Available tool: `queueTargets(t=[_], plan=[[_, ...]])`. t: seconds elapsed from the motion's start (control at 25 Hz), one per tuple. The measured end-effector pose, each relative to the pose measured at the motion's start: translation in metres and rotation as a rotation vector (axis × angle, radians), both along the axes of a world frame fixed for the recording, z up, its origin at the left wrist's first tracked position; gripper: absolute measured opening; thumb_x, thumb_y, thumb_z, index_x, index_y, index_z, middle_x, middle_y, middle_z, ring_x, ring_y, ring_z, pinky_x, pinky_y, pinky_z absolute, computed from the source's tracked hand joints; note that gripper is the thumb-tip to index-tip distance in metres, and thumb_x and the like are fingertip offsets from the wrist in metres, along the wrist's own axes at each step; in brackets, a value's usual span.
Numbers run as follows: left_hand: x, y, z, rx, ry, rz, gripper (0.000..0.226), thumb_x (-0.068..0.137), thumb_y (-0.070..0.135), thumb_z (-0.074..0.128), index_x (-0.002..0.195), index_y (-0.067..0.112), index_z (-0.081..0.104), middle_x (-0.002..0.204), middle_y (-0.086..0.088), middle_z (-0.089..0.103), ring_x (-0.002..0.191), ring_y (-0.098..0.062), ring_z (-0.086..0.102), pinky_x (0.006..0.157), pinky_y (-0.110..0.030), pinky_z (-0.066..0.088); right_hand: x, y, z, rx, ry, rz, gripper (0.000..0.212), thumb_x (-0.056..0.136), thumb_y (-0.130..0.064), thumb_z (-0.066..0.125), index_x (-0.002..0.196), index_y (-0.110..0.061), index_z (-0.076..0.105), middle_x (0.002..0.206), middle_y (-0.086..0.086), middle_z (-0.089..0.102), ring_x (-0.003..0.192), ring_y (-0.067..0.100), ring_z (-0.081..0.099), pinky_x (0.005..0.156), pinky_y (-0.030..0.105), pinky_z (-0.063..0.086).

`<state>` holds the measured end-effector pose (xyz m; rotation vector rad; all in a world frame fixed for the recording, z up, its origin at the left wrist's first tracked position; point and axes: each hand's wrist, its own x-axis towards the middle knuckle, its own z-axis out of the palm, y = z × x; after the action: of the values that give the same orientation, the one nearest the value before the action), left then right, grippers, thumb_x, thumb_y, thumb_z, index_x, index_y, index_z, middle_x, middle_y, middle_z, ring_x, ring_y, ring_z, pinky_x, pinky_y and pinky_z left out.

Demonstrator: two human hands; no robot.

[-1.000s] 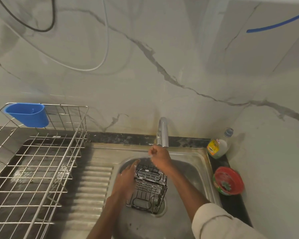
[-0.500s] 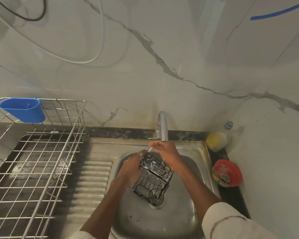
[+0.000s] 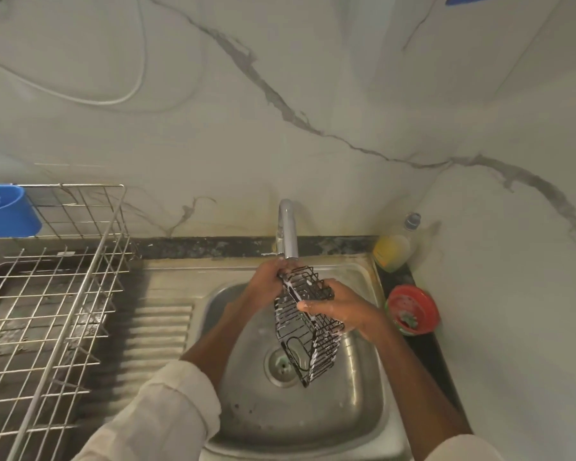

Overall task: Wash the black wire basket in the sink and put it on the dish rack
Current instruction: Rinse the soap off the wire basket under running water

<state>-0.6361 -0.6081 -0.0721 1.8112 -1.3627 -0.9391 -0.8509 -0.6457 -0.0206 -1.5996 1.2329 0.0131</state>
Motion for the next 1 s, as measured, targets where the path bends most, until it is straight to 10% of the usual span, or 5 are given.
queueTargets(t=[0.28, 0.44, 0.6, 0.76, 1.0], plan=[[-0.03, -0.015, 0.027, 0.044, -0.051, -0.035, 0.027, 0.11, 0.003, 0.053, 0.124, 0.006, 0.075, 0.119, -0.006, 0.075, 0.105, -0.013, 0.067, 0.09, -0.004, 0.045, -0.001, 0.028, 0.002, 0.27, -0.202, -0.463, 0.039, 0.082, -0.031, 0.081, 0.115, -0.022, 0.063, 0.112, 0.006, 0.072, 0.101, 0.026, 0.069, 0.066, 0.036, 0.057], [-0.026, -0.001, 0.031, 0.22, -0.03, -0.027, 0.024, 0.108, 0.003, 0.052, 0.115, 0.002, 0.074, 0.109, -0.018, 0.077, 0.098, -0.031, 0.074, 0.089, -0.04, 0.058, 0.014, 0.044, -0.006, 0.245, -0.234, -0.624, 0.045, 0.076, -0.052, 0.083, 0.109, -0.029, 0.065, 0.106, 0.003, 0.074, 0.094, 0.024, 0.072, 0.065, 0.044, 0.064], [-0.025, 0.036, 0.051, 0.18, 0.515, 0.234, 0.025, 0.11, 0.01, 0.053, 0.106, 0.002, 0.077, 0.082, -0.011, 0.08, 0.073, -0.021, 0.077, 0.066, -0.034, 0.063, 0.037, 0.054, -0.006, 0.223, -0.336, -0.644, 0.056, 0.079, -0.069, 0.073, 0.118, -0.029, 0.066, 0.11, 0.002, 0.076, 0.096, 0.024, 0.073, 0.06, 0.048, 0.063], [-0.018, 0.06, 0.05, 0.105, 0.303, 0.291, 0.029, 0.108, 0.014, 0.055, 0.091, 0.023, 0.077, 0.07, 0.001, 0.073, 0.06, -0.018, 0.068, 0.054, -0.033, 0.06, 0.052, 0.074, -0.009, 0.205, -0.399, -0.609, 0.037, 0.1, -0.049, 0.058, 0.129, -0.027, 0.053, 0.125, -0.002, 0.063, 0.104, 0.018, 0.065, 0.061, 0.042, 0.063], [0.013, 0.075, 0.054, 0.134, 0.417, 0.367, 0.021, 0.104, 0.009, 0.064, 0.1, 0.005, 0.083, 0.052, 0.0, 0.058, 0.044, -0.016, 0.05, 0.039, -0.021, 0.031, 0.032, 0.069, -0.012, -0.44, -0.043, -0.408, 0.043, 0.096, -0.053, 0.062, 0.116, -0.015, 0.057, 0.112, 0.005, 0.065, 0.096, 0.019, 0.064, 0.069, 0.026, 0.047]])
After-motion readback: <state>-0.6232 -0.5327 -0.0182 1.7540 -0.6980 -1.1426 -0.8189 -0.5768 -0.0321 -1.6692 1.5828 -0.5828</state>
